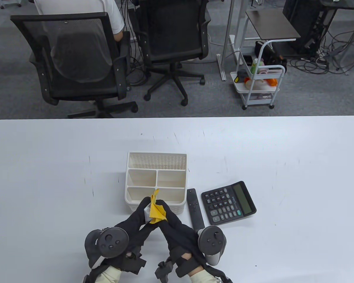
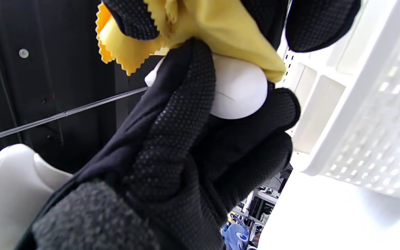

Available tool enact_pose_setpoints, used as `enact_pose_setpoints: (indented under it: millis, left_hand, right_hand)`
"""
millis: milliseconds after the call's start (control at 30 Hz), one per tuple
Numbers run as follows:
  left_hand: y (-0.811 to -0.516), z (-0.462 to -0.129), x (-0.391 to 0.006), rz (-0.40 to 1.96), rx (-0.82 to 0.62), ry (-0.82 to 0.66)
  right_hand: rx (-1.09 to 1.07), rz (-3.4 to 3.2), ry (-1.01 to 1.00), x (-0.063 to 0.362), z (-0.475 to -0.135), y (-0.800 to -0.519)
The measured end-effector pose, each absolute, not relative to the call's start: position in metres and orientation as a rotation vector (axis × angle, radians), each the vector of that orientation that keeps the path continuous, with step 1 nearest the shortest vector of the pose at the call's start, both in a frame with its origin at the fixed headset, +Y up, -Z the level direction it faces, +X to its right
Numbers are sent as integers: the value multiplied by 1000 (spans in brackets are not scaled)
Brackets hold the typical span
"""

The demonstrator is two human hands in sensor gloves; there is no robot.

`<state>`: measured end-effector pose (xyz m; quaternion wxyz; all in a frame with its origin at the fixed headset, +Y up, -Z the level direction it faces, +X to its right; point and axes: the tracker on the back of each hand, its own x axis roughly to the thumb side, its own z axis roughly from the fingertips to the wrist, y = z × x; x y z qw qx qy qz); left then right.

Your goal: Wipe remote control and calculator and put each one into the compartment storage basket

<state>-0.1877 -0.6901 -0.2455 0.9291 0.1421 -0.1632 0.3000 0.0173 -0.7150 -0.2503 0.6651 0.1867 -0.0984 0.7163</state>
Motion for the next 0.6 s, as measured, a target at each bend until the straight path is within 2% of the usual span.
enact_pose_setpoints:
  millis: [300,600]
  left_hand:
    - [-694,-250,-192,667,212,-317]
    - [-692,-245,-177,617,225,-434]
  right_hand:
    - [437,1625,-234,15,-249,-712]
    - [395,1601,-217,20,-252,-715]
